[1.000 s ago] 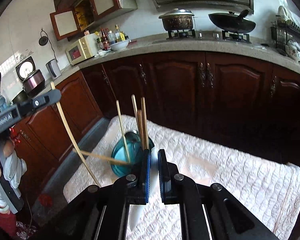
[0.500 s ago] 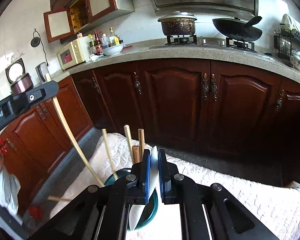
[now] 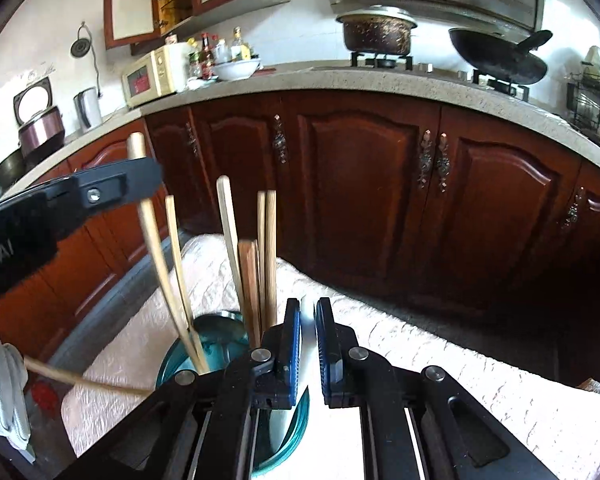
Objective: Organize utensils
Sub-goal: 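Lower the spoon and chopstick into the cup and open both tools, then withdraw both tools up and away from the cup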
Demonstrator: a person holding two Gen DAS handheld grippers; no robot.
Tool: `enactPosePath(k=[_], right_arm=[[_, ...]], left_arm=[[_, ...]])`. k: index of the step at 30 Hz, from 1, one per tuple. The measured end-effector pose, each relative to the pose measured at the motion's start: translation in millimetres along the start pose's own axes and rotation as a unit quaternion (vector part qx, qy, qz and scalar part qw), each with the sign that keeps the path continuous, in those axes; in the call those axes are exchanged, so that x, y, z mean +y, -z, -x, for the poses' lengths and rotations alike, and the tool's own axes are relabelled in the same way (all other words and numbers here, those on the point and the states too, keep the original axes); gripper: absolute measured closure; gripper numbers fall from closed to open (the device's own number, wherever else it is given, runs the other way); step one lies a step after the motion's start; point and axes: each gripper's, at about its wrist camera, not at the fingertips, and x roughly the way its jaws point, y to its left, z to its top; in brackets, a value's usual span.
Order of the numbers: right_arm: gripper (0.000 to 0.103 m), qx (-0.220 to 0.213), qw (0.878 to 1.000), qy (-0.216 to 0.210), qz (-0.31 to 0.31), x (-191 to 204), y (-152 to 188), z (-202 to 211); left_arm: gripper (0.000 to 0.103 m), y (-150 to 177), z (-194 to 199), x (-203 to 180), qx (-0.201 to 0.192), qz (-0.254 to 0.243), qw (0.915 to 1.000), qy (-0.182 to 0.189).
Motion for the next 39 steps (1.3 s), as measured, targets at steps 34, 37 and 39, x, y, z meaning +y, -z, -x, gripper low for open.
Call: enactPosePath(k=[34, 37, 39], right_arm=[[0.06, 0.007, 0.993, -0.031, -0.116, -9.2, 67.9, 83.5], [0.059, 0.005, 0.994, -0.017, -0.112, -0.3, 69.4, 91.5], [0.058, 0.005, 0.993, -0.016, -0.114, 2.0, 71.8, 96.1]], left_arm=[[0.054, 71.0, 82.3, 4.6, 0.029, 0.055, 0.9981, -0.005], [0.054, 84.0, 88.2, 3.5, 0.032, 0.055, 0.9979, -0.012], [0.054, 89.6, 91.1, 2.8, 0.033, 0.054, 0.9978, -0.019]])
